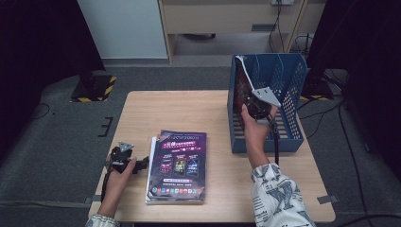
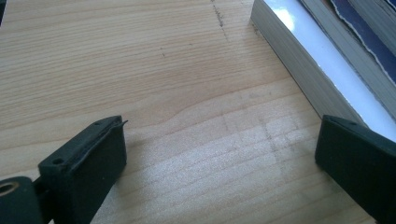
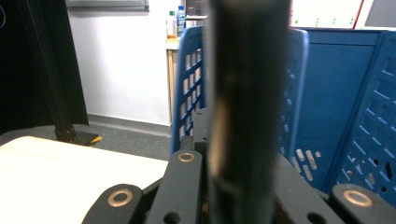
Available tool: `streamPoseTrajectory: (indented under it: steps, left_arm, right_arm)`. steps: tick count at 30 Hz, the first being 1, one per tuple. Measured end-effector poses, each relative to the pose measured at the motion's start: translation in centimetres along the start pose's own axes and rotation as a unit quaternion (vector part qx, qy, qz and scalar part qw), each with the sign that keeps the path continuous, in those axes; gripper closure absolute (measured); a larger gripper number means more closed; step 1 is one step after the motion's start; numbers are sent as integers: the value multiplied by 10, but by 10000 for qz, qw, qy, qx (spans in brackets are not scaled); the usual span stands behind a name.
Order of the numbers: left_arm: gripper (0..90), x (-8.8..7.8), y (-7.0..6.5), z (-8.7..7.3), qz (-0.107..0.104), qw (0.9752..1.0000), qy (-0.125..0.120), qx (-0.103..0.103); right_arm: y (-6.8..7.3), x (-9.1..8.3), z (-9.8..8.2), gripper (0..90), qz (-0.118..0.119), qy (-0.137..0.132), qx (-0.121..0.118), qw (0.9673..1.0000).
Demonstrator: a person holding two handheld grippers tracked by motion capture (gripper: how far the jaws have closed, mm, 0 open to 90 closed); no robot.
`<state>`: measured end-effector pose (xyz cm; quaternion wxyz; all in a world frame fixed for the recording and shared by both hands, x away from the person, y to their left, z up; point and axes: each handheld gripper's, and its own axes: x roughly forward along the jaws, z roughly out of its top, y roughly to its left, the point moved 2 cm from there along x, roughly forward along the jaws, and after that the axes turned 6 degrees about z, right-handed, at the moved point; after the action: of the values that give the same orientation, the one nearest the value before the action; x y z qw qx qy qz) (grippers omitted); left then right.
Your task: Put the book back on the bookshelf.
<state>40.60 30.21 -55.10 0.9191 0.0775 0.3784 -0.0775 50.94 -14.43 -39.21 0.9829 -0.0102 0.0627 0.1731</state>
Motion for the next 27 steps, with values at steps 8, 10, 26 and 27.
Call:
streamPoseTrajectory:
  steps: [8,10,26,27]
  left_arm:
    - [15,0,0,0,-1,10000,0,-1]
    - [15,0,0,0,-1,10000,0,-2]
    - [15,0,0,0,-1,10000,1,-1]
    - [15,0,0,0,-2,10000,3,1]
  right_arm:
    - [13,1,-1,832,115,99,-56,9999]
    - [14,1,-1,824,121,106,-47,9999]
    - [25,-2,0,507,502,89,-11,9987]
    - [24,-2,-1,458,512,98,-13,9986]
